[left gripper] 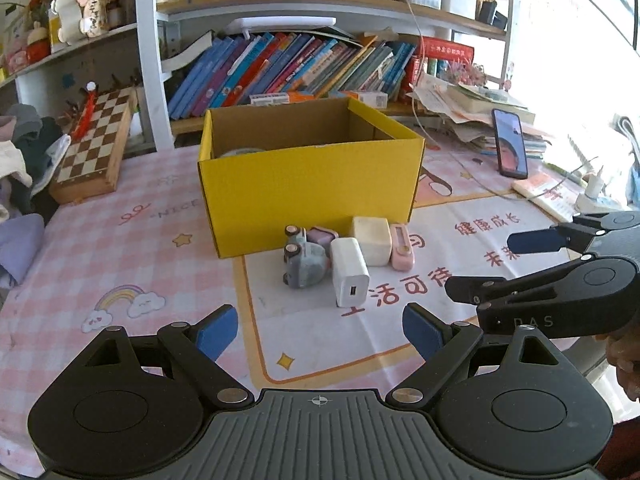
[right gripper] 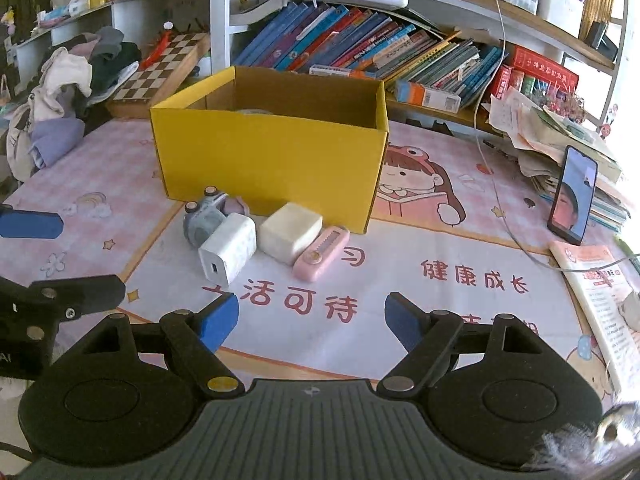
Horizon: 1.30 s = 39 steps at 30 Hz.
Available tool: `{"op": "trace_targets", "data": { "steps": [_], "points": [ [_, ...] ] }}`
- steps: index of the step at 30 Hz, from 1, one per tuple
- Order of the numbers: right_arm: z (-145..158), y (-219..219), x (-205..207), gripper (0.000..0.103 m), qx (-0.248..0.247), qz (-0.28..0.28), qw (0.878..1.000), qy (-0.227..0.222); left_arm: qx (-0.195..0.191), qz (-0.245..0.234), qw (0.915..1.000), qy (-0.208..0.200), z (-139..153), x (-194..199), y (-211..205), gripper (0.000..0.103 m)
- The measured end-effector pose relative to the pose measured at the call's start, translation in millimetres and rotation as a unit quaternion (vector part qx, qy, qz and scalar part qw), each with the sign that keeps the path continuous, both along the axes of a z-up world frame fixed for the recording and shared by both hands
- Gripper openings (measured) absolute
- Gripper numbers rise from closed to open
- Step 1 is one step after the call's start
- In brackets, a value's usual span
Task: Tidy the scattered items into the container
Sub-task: 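Move both open tools back toward the remaining items beside the box, then grasp the white charger with the left tool while the right tool grasps the pink comb case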
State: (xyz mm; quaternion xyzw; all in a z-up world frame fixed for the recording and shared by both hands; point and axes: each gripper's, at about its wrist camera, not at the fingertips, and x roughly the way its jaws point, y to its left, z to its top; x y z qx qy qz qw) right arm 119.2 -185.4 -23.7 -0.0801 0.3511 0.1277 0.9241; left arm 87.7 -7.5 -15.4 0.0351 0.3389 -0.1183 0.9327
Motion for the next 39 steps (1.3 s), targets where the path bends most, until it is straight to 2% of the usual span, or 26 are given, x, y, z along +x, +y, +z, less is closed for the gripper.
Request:
{"op": "trace_targets", "data": {
  "steps": [13,18,25,32,36,39],
  "points": [
    [-4.0,-2.2,14.8,0.078,0.002,0.007,1.0,0.011,-0.007,0.009,0.9999,0.006,-4.3,10.8,-2.0,0.089],
    [-5.4,-3.3,25.5,0.069,0.005,0.01,1.0,0.019,-0.011,-0.001,0.9999,0.01,-5.8,18.2,-6.4,0.082],
    [-10.8,-4.4,40.4,0.068,0.003,0.017,0.999,0.033,-0.017,-0.002,0.9996,0.023,-12.3,31.7,-10.0,0.073],
    [-17.2,-6.2,56.3,0.068,0.002,0.024,0.999,0.048,-0.023,-0.002,0.9991,0.036,-19.4,44.0,-14.5,0.07],
    [-21.2,-7.0,66.2,0.059,0.002,0.028,0.998,0.061,-0.026,-0.003,0.9986,0.046,-24.5,52.2,-17.9,0.064],
    [-23.9,-7.2,73.0,0.058,0.001,0.034,0.997,0.067,-0.029,-0.003,0.9981,0.054,-29.1,58.3,-20.5,0.058]
  ]
}}
